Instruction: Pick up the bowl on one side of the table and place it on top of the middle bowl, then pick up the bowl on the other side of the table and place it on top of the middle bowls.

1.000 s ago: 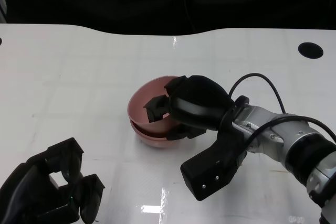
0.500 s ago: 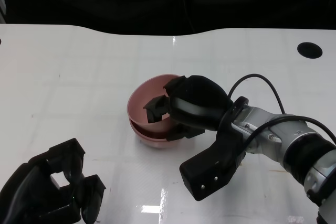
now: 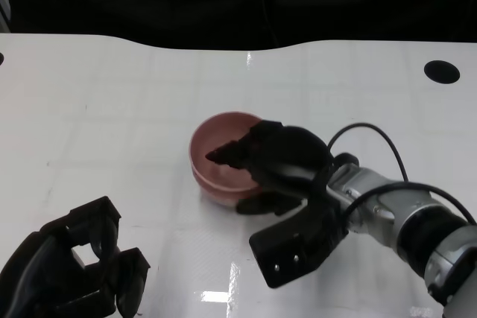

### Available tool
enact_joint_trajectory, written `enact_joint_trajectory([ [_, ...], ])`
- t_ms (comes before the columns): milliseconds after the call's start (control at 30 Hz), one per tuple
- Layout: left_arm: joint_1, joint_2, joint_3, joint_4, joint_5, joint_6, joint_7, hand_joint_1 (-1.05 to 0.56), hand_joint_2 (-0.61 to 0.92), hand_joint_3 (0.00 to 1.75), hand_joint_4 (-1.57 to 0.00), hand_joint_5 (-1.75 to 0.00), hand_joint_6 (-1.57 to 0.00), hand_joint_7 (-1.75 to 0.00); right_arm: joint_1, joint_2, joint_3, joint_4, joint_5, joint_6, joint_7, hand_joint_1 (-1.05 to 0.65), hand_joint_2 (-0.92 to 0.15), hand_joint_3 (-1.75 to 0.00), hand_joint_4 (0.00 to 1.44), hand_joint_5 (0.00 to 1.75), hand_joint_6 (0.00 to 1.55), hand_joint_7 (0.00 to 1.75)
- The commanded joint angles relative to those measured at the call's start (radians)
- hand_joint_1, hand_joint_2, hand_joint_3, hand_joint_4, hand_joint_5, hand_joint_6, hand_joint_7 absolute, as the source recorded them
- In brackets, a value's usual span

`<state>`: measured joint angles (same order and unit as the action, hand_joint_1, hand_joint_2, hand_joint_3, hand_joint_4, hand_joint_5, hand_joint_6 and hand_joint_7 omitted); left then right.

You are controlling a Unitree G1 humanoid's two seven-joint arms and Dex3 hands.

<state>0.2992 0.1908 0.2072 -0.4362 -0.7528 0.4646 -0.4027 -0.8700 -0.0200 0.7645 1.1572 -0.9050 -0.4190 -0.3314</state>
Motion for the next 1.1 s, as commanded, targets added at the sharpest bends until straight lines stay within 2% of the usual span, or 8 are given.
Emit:
enact_joint_trajectory([
  [33, 0.009, 0.011, 0.007, -0.005, 0.004, -0.004, 0.003, 0.17, 0.78, 1.58, -1.09, -1.75, -0.90, -1.75, 0.036, -0.010, 0.014, 0.027, -0.012, 0.015, -0.068, -1.05, -0.92, -0.79, 0.00, 0.00, 0.00, 0.00],
  [533, 0.010, 0.013, 0.008, -0.006, 0.013, -0.007, 0.007, 0.17, 0.77, 1.60, -1.09, -1.75, -0.90, -1.75, 0.065, -0.037, 0.021, 0.022, -0.021, 0.026, -0.167, -1.05, -0.92, -0.82, 0.00, 0.00, 0.00, 0.00],
  [600, 0.004, 0.015, 0.009, 0.001, 0.012, -0.007, 0.004, 0.17, 0.77, 1.59, -1.09, -1.75, -0.90, -1.75, 0.061, -0.059, 0.018, -0.004, -0.022, 0.012, -0.182, -1.05, -0.92, -0.82, 0.00, 0.00, 0.00, 0.00],
  [733, -0.003, 0.014, 0.009, 0.008, 0.011, -0.004, 0.004, 0.18, 0.77, 1.59, -1.10, -1.75, -0.90, -1.75, 0.054, -0.086, 0.014, -0.050, -0.021, 0.000, -0.175, -1.05, -0.92, -0.82, 0.00, 0.00, 0.00, 0.00],
  [1100, -0.009, 0.011, 0.002, 0.007, 0.014, 0.005, 0.022, 0.17, 0.81, 1.55, -1.10, -1.75, -0.89, -1.75, 0.030, -0.094, 0.018, -0.096, -0.026, -0.037, -0.168, -1.05, -0.92, -0.77, 0.00, 0.00, 0.00, 0.00],
])
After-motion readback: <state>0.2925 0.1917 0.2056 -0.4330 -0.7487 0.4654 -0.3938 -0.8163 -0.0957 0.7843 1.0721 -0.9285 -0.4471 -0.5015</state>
